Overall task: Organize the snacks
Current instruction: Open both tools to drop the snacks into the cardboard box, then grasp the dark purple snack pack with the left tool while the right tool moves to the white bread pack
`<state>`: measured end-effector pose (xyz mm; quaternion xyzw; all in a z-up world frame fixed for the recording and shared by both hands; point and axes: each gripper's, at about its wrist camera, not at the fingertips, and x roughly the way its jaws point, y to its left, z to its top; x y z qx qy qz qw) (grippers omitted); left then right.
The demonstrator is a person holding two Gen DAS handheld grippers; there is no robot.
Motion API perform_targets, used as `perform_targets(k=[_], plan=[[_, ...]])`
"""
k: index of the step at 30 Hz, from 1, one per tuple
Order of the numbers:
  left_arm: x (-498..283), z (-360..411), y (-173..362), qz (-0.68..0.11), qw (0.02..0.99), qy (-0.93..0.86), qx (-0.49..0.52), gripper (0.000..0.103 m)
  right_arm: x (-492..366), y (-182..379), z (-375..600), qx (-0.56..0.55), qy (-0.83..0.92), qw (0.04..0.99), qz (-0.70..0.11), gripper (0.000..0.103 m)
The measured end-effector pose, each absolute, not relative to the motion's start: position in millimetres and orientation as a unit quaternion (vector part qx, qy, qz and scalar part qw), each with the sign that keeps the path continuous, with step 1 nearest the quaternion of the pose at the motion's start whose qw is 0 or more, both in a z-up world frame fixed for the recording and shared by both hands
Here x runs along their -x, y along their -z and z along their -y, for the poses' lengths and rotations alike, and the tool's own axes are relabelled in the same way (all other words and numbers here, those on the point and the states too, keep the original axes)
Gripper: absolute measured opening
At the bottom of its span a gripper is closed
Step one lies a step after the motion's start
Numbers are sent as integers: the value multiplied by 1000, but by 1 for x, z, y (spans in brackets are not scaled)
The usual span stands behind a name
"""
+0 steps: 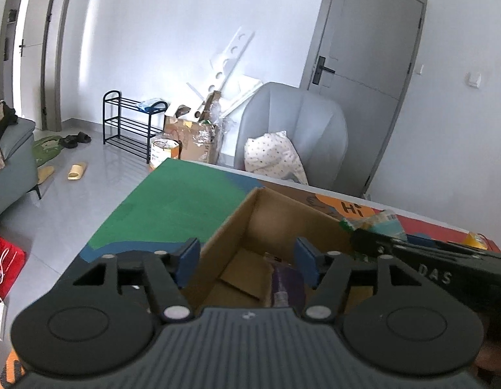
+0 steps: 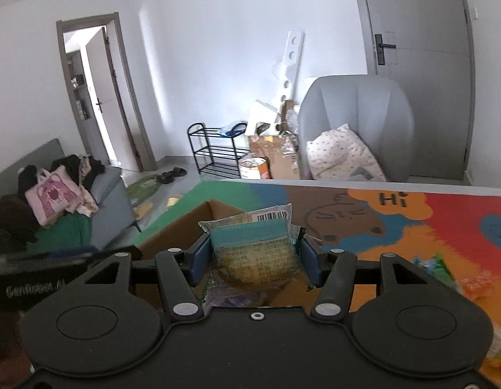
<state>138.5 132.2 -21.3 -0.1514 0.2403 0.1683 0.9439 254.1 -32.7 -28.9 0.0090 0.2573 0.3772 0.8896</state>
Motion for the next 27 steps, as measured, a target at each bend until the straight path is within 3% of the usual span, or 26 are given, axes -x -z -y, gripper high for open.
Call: perform_targets(k=[2,11,18,27], plan=[[-136,-136,20,-237,943,-173,155,72,-254,27,32,-11,-370,892,-258,70],[-134,-135,18,-237,942,-183,152,92,-246,26,64,-20,-342,902,-262,79],[-137,-116,20,-243,946,-165,139,96,-247,31,100,-27,-310,911,-272,82],[-143,-76,23,-246,954,-125,118,103,-240,40,147,-40,-273,919,-280,94]])
